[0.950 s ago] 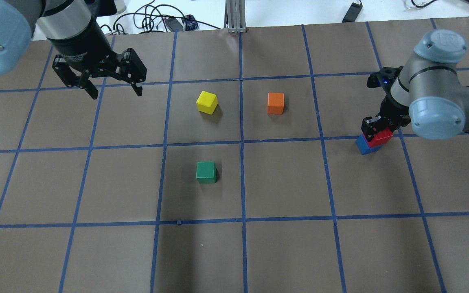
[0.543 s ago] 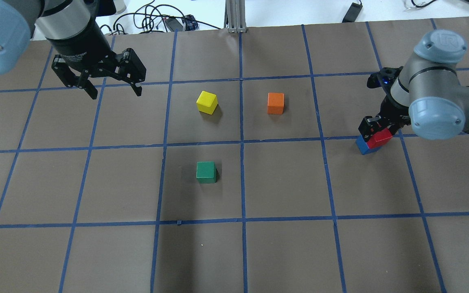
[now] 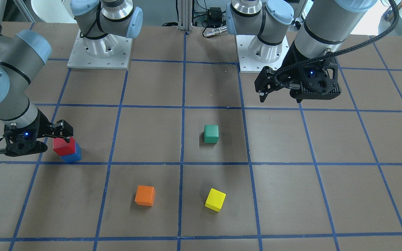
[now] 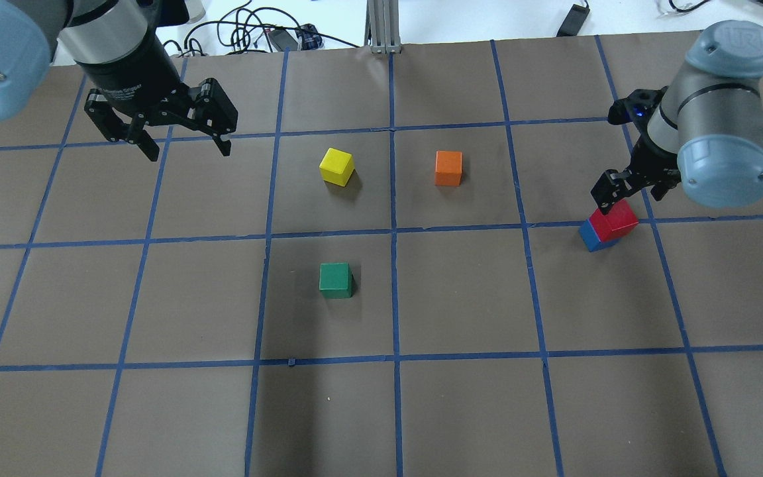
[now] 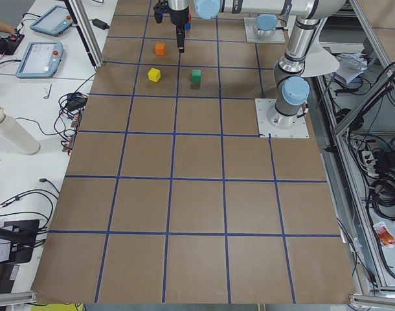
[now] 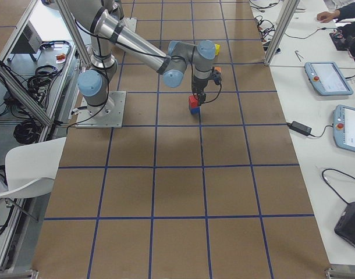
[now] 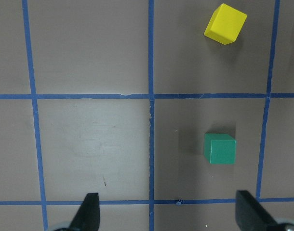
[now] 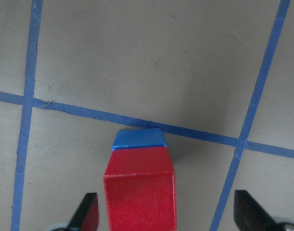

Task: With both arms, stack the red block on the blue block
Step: 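Open the right gripper and raise it off the stack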

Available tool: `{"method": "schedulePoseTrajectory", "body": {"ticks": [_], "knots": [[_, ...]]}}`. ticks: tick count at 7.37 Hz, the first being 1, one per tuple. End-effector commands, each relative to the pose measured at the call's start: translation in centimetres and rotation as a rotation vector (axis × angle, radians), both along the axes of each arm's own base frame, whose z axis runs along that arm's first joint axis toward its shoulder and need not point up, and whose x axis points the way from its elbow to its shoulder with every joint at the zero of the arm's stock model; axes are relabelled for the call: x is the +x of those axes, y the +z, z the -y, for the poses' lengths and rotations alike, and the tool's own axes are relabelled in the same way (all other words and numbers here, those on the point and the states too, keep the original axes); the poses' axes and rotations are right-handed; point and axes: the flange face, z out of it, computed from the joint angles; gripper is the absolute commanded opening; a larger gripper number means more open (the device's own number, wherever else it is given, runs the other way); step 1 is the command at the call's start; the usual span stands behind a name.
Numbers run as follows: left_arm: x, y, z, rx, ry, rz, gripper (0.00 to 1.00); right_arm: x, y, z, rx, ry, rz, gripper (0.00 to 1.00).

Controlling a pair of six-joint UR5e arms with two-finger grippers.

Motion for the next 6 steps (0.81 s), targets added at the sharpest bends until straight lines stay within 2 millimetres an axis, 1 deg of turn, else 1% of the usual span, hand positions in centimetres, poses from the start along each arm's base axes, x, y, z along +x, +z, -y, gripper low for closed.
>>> {"method": "schedulePoseTrajectory", "body": {"ticks": [1,2,3,4,5,6], "knots": [[0.0,0.0,0.1,-0.001,0.001,0.0,1.0,0.5,8.0,0.8,0.029,-0.099,0.01,1.0],[0.0,0.0,0.2,-0.001,0.001,0.0,1.0,1.7,12.8,0.0,0.02,-0.132,0.01,1.0],[0.0,0.0,0.2,-0.001,0.001,0.0,1.0,4.1,15.1,-0.4,0.017,-0.108,0.007,1.0],[0.0,-0.1,0.2,0.001,0.001,-0.001,1.0,8.1,15.7,-0.7,0.007,-0.119,-0.006,1.0],[0.0,0.0,0.2,-0.001,0.001,0.0,1.0,12.0,16.1,-1.4,-0.006,-0.071,0.003,1.0],[0.0,-0.1,0.2,0.001,0.003,0.0,1.0,13.1,17.1,-2.0,-0.032,-0.046,-0.015,1.0]]}}
